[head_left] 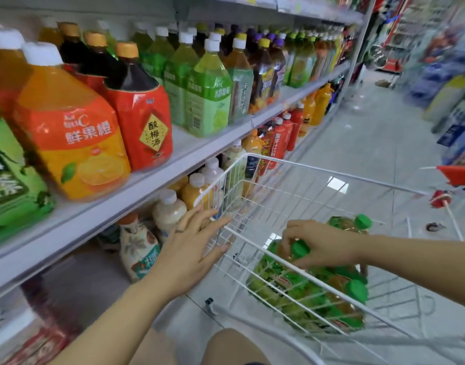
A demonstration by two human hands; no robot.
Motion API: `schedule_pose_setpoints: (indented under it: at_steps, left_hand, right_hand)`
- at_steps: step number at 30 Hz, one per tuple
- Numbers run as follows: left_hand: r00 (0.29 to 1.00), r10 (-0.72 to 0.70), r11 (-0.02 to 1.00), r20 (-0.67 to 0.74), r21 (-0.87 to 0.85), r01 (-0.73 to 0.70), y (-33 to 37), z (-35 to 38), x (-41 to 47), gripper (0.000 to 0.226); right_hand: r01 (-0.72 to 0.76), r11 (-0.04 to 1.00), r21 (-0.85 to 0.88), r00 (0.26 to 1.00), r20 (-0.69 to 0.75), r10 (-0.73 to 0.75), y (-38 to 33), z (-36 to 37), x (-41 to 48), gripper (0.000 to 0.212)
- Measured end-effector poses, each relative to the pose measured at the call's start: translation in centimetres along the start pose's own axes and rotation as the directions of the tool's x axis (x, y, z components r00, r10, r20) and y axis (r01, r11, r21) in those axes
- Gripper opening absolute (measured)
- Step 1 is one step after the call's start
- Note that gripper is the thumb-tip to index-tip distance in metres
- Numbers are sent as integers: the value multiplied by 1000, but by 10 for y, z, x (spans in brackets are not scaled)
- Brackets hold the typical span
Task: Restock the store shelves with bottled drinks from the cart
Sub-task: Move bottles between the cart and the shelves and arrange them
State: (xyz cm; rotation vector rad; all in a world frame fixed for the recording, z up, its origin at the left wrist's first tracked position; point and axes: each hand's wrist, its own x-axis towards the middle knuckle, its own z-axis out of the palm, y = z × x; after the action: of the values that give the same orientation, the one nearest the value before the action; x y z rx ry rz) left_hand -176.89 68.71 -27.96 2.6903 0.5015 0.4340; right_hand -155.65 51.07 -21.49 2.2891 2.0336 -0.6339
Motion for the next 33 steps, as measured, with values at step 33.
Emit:
schedule_pose_setpoints:
  at_steps: [33]
  left_hand:
    - [618,-418,842,-666,-539,-12,12,-211,-177,80]
  right_hand:
    - [821,465,332,569,-545,-616,-342,-128,76,25]
